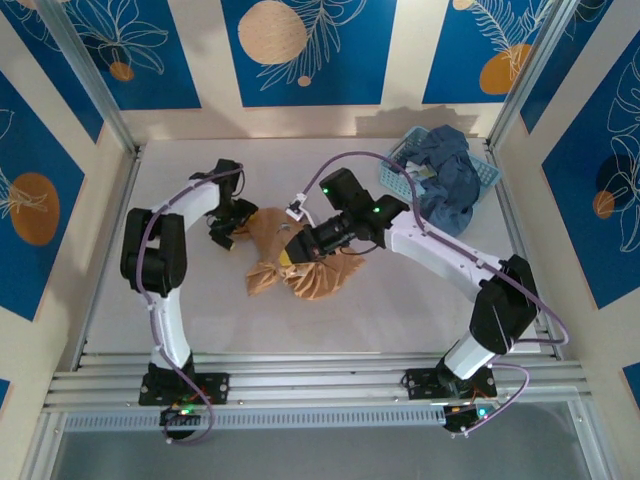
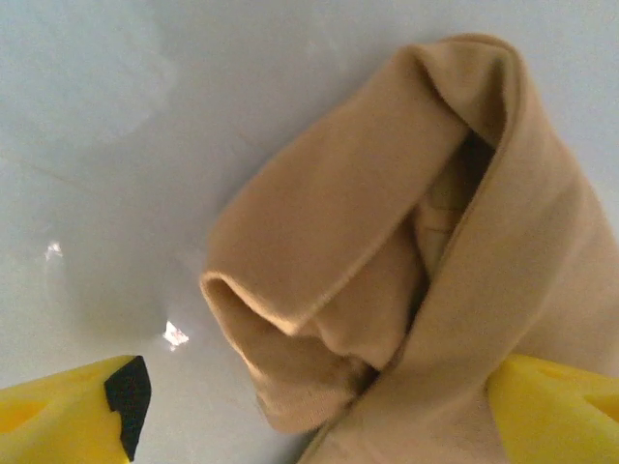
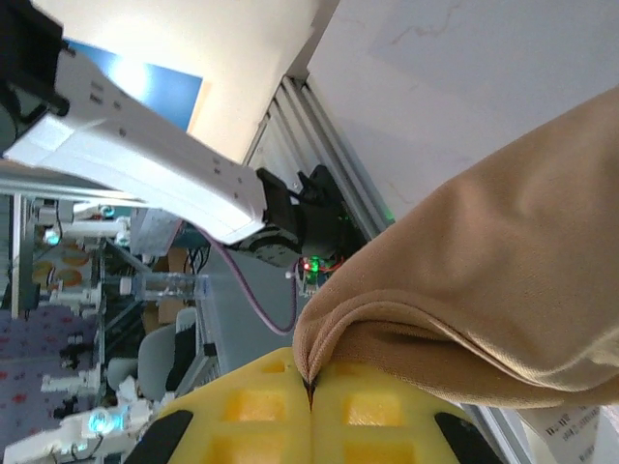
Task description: Fold and stack the t-shirts
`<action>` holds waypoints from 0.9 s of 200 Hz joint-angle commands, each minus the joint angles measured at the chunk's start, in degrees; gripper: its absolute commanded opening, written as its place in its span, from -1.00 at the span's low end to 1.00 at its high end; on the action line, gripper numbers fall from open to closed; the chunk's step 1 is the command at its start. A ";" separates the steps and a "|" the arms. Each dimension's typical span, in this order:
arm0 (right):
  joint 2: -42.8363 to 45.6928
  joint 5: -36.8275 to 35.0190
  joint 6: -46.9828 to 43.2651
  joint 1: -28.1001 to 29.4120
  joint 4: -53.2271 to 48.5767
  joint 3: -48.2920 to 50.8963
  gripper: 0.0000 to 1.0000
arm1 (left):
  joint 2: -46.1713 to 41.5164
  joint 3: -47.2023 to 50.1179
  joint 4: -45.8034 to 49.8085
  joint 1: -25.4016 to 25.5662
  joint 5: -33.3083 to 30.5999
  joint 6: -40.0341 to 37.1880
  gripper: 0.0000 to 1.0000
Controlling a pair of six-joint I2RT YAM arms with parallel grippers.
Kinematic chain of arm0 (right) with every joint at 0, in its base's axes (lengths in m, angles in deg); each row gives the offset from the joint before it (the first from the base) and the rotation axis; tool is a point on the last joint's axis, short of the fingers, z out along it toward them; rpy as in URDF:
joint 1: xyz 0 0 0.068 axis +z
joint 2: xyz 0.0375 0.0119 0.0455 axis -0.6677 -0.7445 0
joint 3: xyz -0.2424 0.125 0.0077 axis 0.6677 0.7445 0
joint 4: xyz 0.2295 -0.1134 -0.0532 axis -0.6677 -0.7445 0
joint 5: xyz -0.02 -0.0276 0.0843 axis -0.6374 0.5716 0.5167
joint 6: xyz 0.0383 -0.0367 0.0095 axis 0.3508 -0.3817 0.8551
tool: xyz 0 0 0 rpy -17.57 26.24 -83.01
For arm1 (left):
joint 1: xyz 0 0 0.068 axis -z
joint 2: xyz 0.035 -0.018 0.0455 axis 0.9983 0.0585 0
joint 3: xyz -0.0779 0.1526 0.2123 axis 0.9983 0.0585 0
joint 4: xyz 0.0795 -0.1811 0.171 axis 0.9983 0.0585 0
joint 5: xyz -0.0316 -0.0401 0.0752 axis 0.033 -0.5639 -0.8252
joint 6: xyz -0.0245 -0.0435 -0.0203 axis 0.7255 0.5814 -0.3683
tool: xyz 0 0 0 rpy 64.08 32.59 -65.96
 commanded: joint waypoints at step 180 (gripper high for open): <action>-2.42 8.10 -10.49 2.62 -7.56 -2.10 -1.00 | 11.79 -15.85 -7.95 -1.14 2.30 -1.80 -0.67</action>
